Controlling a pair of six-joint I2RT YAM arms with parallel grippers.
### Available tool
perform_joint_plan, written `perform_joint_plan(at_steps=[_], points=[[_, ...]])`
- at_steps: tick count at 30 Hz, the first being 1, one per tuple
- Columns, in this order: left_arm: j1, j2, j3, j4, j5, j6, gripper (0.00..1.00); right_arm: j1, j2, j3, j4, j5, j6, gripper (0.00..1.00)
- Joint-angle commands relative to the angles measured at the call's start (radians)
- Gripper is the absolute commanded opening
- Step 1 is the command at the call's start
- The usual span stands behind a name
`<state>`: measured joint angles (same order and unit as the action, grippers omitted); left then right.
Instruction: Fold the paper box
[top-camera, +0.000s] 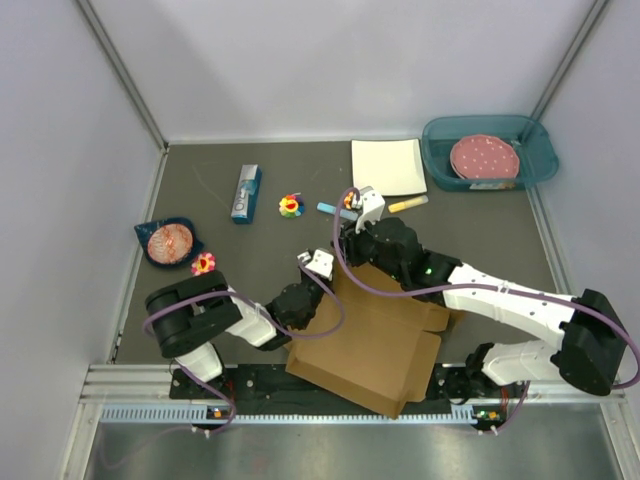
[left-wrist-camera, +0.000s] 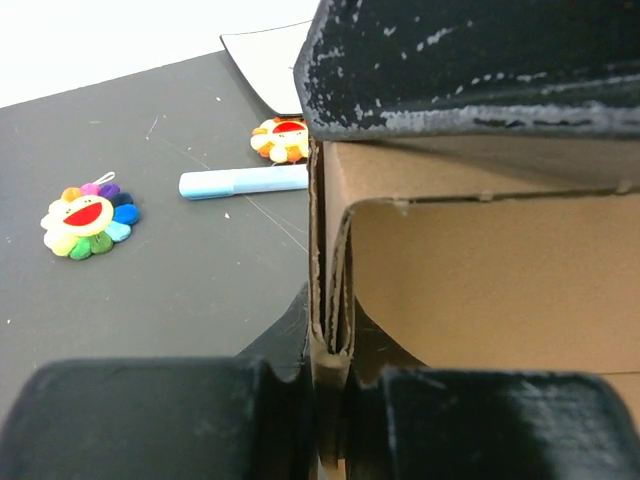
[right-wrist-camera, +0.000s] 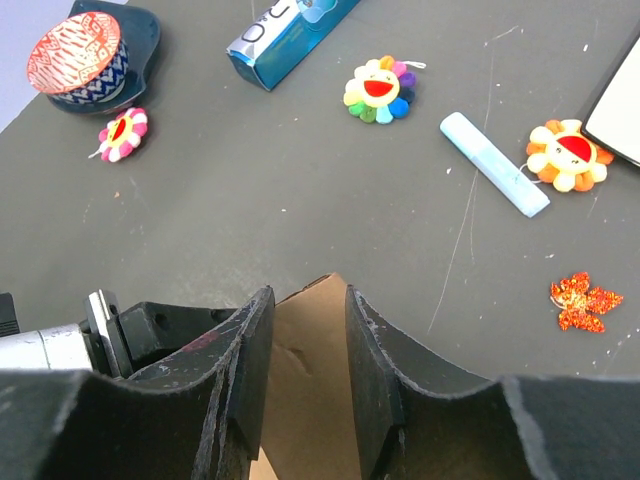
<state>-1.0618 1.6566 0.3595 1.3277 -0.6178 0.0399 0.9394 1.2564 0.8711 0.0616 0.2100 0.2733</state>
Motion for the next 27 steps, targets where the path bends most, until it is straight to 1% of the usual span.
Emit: perform_joint_plan(at_steps=[1, 3, 4, 6, 8, 11, 15, 21, 25, 27], points=[[0.013, 0.025, 0.018, 0.056, -0.033, -0.005, 0.0, -0.008, 0.017, 0.006, -0.097, -0.006, -0.011, 0.35], [0.013, 0.019, 0.015, 0.047, -0.036, -0.008, 0.01, -0.01, 0.021, 0.009, -0.095, -0.006, -0.009, 0.35], [0.013, 0.006, 0.013, 0.039, -0.039, -0.017, 0.22, -0.01, 0.021, 0.012, -0.097, -0.004, -0.011, 0.35], [0.013, -0.004, 0.004, 0.03, -0.039, -0.023, 0.4, -0.01, 0.026, 0.016, -0.095, -0.004, -0.014, 0.35], [0.013, -0.026, -0.002, 0.019, -0.04, -0.035, 0.55, -0.01, 0.028, 0.02, -0.095, -0.003, -0.016, 0.35], [0.013, -0.052, -0.008, -0.015, -0.019, -0.035, 0.62, -0.011, 0.032, 0.025, -0.097, -0.001, -0.02, 0.35], [0.013, -0.063, -0.01, -0.065, -0.014, -0.083, 0.62, -0.014, 0.034, 0.029, -0.097, -0.001, -0.022, 0.35], [0.011, -0.014, -0.019, -0.137, -0.023, -0.15, 0.6, -0.017, 0.032, 0.026, -0.094, -0.006, -0.022, 0.35], [0.013, 0.012, -0.028, -0.147, -0.01, -0.202, 0.58, -0.019, 0.034, 0.028, -0.092, -0.008, -0.023, 0.35], [0.013, 0.037, -0.025, -0.14, -0.013, -0.201, 0.57, -0.019, 0.035, 0.028, -0.091, -0.011, -0.022, 0.35]])
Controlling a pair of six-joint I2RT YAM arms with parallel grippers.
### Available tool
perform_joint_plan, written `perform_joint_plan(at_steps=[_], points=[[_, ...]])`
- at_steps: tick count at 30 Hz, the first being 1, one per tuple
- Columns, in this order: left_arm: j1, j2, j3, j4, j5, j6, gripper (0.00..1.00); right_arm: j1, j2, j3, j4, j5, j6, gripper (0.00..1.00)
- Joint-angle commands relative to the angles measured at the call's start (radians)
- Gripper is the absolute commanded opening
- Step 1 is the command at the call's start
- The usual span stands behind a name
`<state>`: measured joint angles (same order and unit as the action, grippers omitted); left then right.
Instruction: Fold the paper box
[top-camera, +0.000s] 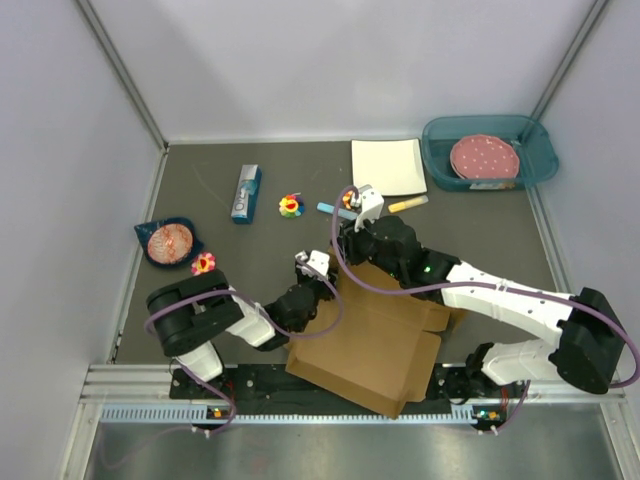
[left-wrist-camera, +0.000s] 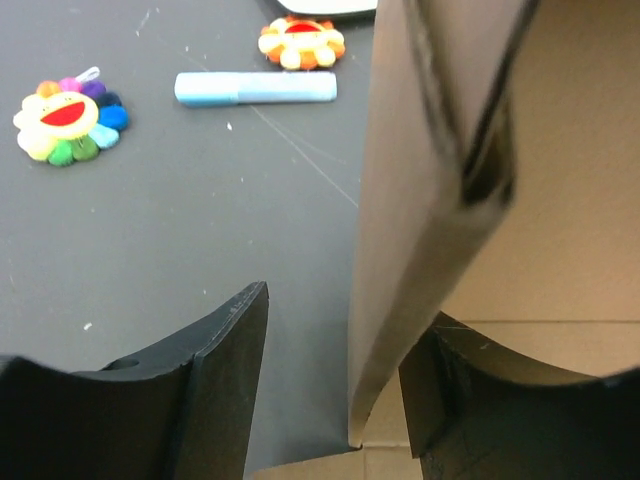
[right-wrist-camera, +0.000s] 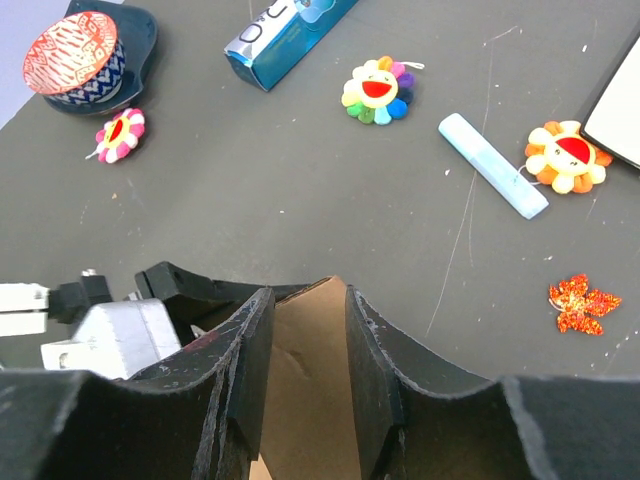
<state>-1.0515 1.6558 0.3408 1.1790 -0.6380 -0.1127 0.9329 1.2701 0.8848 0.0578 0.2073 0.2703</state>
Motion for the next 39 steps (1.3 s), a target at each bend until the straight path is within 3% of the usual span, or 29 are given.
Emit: perform_joint_plan(at_steps=[1, 4, 5, 7, 11, 15, 18, 25, 29, 30, 33, 39], points=[[0.001, 0.045, -0.005, 0.013, 0.001, -0.041, 0.51, -0.013, 0.02, 0.014, -0.087, -0.006, -0.02, 0.35], [0.001, 0.07, 0.012, 0.045, -0.023, -0.013, 0.32, -0.013, 0.015, 0.016, -0.087, -0.009, -0.02, 0.35], [0.001, 0.068, 0.024, 0.045, -0.026, -0.009, 0.15, -0.011, 0.012, 0.016, -0.09, -0.006, -0.023, 0.35], [0.001, 0.065, 0.036, 0.042, -0.026, 0.016, 0.0, -0.013, -0.001, 0.017, -0.099, -0.002, -0.026, 0.35], [0.002, 0.061, 0.053, 0.03, -0.08, 0.034, 0.0, -0.013, -0.028, 0.029, -0.127, 0.024, -0.031, 0.38], [0.001, 0.053, 0.05, -0.002, -0.208, 0.039, 0.0, -0.028, -0.078, 0.062, -0.177, 0.095, -0.031, 0.61], [0.002, 0.055, 0.049, -0.019, -0.294, 0.054, 0.0, -0.08, -0.153, 0.069, -0.213, 0.118, -0.008, 0.67], [0.01, 0.076, 0.073, -0.05, -0.387, 0.065, 0.0, -0.178, -0.36, -0.026, -0.288, 0.22, 0.017, 0.7], [0.011, 0.038, 0.107, -0.224, -0.397, 0.016, 0.0, -0.19, -0.449, -0.092, -0.372, 0.318, 0.023, 0.71], [0.013, 0.021, 0.121, -0.384, -0.396, -0.043, 0.0, -0.192, -0.489, -0.105, -0.383, 0.336, 0.026, 0.71], [0.033, -0.039, 0.173, -0.653, -0.344, -0.18, 0.0, -0.194, -0.547, -0.138, -0.421, 0.394, 0.046, 0.71], [0.076, -0.111, 0.224, -0.91, -0.163, -0.286, 0.0, -0.194, -0.581, -0.142, -0.544, 0.507, 0.128, 0.72]])
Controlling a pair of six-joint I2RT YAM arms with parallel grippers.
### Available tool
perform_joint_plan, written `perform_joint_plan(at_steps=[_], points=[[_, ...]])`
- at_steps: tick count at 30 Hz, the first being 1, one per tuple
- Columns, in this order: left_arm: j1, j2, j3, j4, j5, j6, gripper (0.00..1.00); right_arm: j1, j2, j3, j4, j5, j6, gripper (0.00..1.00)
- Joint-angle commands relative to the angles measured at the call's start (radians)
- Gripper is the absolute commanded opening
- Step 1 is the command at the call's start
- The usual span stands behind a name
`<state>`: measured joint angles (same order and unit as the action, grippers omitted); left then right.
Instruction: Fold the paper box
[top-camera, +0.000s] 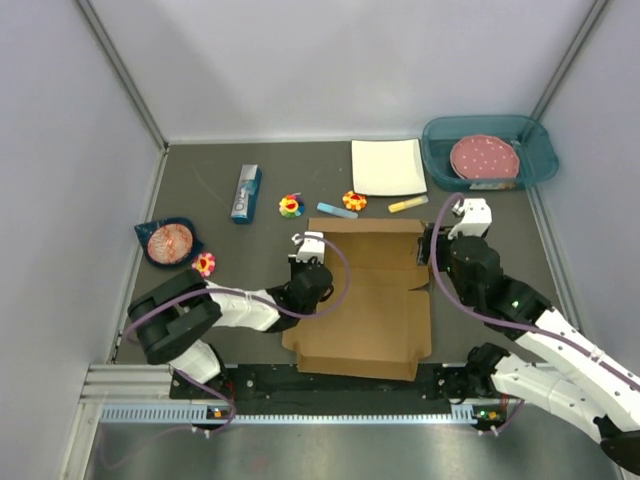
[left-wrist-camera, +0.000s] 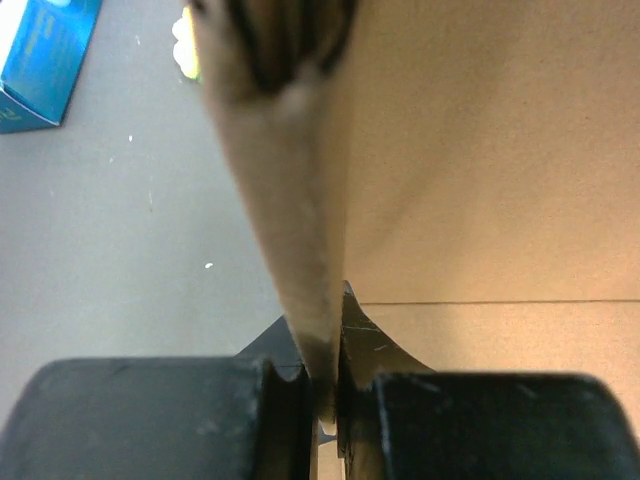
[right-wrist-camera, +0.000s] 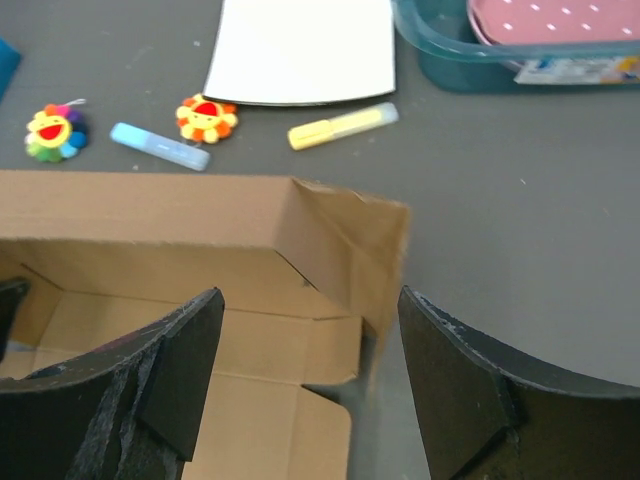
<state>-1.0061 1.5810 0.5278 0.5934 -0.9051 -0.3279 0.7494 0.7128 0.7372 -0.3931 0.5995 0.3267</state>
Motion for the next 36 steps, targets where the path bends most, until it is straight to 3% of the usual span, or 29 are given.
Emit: perform_joint_plan(at_steps=[1, 6, 15, 20, 28, 36], points=[[0.046, -0.036, 0.056, -0.378, 0.138, -0.074, 0.0, -0.01, -0.033, 0.002, -0.105, 0.127, 0.102, 0.72], [0.078, 0.0, 0.121, -0.49, 0.279, -0.088, 0.0, -0.01, -0.099, -0.053, -0.135, 0.106, 0.195, 0.7], [0.115, 0.077, 0.233, -0.627, 0.377, -0.118, 0.0, -0.01, -0.062, -0.147, -0.142, -0.029, 0.316, 0.63], [0.152, 0.082, 0.239, -0.658, 0.406, -0.148, 0.0, -0.012, -0.05, -0.225, -0.128, -0.073, 0.353, 0.56], [0.208, 0.048, 0.221, -0.704, 0.391, -0.175, 0.0, -0.01, 0.02, -0.256, -0.043, -0.055, 0.356, 0.57], [0.213, 0.013, 0.205, -0.724, 0.365, -0.166, 0.0, -0.034, 0.204, -0.254, 0.115, -0.061, 0.344, 0.57]])
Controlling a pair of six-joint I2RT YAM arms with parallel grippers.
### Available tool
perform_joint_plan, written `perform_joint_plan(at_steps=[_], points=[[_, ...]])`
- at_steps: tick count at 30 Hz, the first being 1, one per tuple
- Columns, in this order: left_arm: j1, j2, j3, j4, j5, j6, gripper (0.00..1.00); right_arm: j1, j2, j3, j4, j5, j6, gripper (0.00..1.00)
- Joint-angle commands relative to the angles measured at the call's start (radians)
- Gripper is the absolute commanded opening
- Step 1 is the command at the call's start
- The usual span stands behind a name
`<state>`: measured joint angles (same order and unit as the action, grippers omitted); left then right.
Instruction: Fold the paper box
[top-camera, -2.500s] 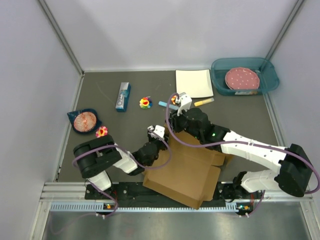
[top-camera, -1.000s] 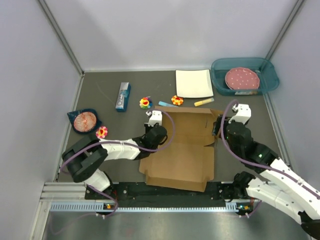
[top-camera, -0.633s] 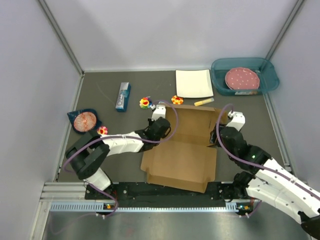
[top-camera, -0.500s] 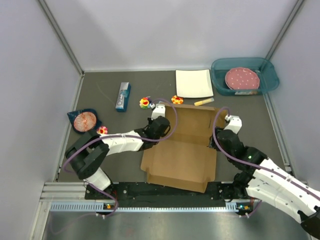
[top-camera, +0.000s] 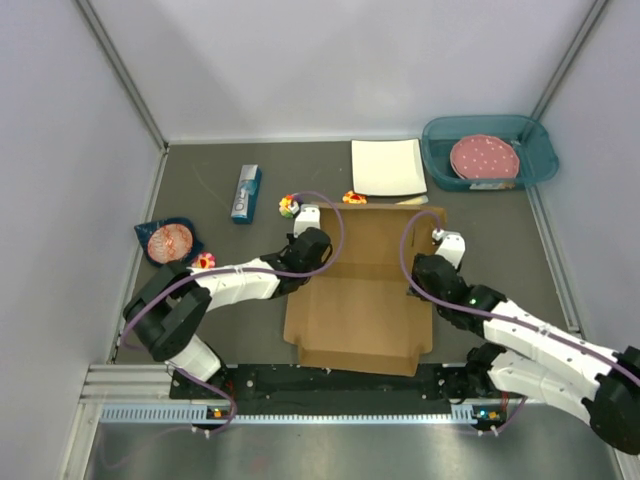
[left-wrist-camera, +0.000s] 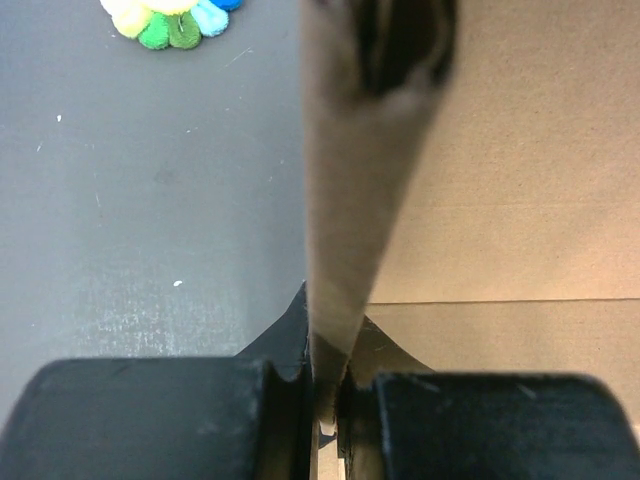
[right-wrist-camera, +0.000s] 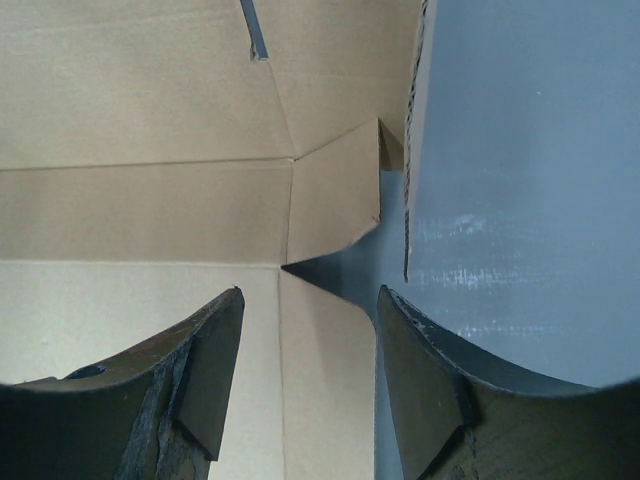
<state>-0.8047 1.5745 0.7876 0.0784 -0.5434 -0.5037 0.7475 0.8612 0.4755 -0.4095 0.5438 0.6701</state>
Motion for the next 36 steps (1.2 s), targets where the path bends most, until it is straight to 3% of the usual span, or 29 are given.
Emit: perform_joint_plan(at_steps=[1, 9, 19, 27, 36], points=[[0.012, 0.016, -0.054, -0.207, 0.0, 0.011, 0.0, -0.039, 0.073, 0.011, 0.144, -0.011, -0.001, 0.57], [0.012, 0.021, -0.048, -0.21, 0.01, 0.021, 0.0, -0.117, 0.182, 0.005, 0.257, -0.07, -0.038, 0.55], [0.012, 0.038, -0.033, -0.209, 0.026, 0.024, 0.0, -0.111, 0.233, 0.011, 0.363, -0.149, -0.121, 0.22], [0.012, 0.055, -0.027, -0.212, 0.023, 0.028, 0.0, 0.018, 0.332, 0.038, 0.365, -0.073, -0.286, 0.2], [0.012, 0.056, -0.027, -0.215, 0.019, 0.022, 0.0, 0.102, 0.455, 0.129, 0.296, -0.054, -0.326, 0.35]])
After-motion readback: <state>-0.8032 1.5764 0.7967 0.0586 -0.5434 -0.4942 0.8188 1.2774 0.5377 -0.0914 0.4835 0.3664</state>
